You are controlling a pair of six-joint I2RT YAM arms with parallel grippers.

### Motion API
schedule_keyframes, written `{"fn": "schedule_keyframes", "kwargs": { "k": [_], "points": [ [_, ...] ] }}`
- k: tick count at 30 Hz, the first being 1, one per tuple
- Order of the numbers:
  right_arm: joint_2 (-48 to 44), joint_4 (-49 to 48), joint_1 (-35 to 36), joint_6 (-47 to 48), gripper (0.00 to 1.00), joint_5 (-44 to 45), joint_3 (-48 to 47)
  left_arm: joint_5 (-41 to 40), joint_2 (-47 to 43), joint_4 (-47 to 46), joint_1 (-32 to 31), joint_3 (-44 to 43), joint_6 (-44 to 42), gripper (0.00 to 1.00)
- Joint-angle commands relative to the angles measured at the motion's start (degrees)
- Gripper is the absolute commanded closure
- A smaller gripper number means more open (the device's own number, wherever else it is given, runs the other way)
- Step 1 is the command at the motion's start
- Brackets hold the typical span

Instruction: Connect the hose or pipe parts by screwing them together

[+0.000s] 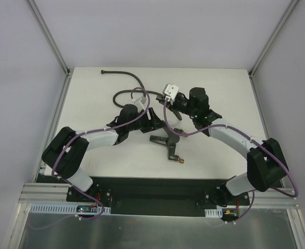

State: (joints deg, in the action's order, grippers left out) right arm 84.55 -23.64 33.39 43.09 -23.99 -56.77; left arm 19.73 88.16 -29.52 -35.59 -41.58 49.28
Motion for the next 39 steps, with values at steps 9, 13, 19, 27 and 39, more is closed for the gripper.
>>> {"fn": "schedule_keyframes", "kwargs": {
  "k": [9, 13, 19, 27, 39],
  "points": [
    [-3.08, -2.90, -0.43, 0.07, 0.99, -0.09, 1.84, 5.40, 4.65, -9.33, -0.44, -4.38, 3.46, 0.48],
    [-3.25, -2.99, -0.43, 0.15, 0.99, 0.08, 1.93, 7.96, 6.14, -10.91, -0.35, -5.53, 5.21, 0.66],
    [-3.43, -2.73, -0.52, 0.06, 0.99, 0.08, 2.19, 7.17, 2.20, 1.33, 0.35, -7.02, 3.38, 1.00],
    [-3.87, -2.55, -0.52, -0.81, 0.99, 0.17, 2.19, 11.29, -4.22, 22.21, 7.72, -7.21, -4.71, 1.00],
    [-5.27, -2.73, 2.03, 1.03, 0.99, 2.98, 10.61, 18.95, -10.73, 35.31, 26.87, -2.98, -13.67, 1.00]
  ]
}}
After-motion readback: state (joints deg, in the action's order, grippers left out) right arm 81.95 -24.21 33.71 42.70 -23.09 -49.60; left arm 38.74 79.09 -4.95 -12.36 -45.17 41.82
